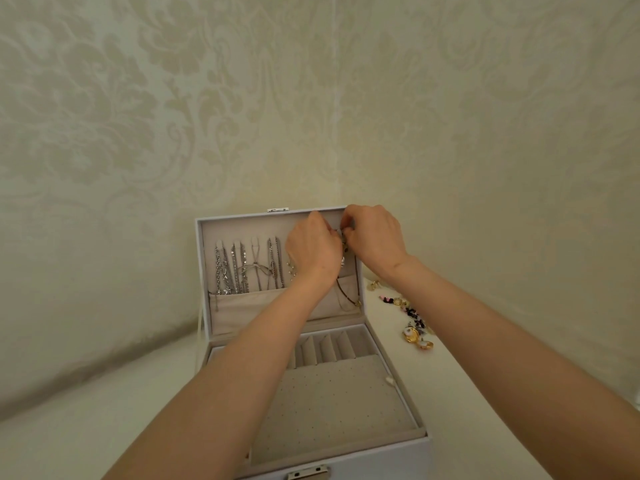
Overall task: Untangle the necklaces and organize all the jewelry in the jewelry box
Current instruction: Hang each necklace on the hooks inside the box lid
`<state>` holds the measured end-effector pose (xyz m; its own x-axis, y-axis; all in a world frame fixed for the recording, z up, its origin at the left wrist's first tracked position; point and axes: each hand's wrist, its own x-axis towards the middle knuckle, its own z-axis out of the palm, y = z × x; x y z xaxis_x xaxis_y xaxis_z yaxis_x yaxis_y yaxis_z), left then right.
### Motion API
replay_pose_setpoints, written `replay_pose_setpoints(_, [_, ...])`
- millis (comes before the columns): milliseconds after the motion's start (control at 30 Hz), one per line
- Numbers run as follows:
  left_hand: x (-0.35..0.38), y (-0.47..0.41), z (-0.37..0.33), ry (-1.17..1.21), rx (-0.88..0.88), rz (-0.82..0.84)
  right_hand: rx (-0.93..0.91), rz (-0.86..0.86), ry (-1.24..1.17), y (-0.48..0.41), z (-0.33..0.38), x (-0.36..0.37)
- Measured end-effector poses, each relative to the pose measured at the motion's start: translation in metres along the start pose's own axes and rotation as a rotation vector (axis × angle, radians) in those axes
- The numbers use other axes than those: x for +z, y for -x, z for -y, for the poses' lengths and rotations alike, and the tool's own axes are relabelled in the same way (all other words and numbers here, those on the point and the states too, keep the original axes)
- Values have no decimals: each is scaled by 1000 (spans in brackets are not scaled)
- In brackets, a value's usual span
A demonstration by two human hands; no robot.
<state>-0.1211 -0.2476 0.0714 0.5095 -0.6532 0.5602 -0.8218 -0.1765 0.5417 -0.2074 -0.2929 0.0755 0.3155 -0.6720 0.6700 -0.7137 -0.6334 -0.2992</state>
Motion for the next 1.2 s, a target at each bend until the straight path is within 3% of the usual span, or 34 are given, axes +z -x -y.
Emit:
replay_pose_setpoints(200, [0,10,8,2,71,0,0,28,-24,11,-4,0])
replay_pose_setpoints(433, [2,28,23,124,163,-58,5,-129,-176,51,-15,10])
replay_pose_setpoints(700, [4,36,25,74,207,27,11,-168,-284,69,-17,17])
replay_pose_setpoints(1000, [4,67,29,39,311,122,413,-66,-683,84,-4,16])
replay_pose_setpoints(1200, [1,80,43,-88,476,175,440,16,-666,95,-2,14])
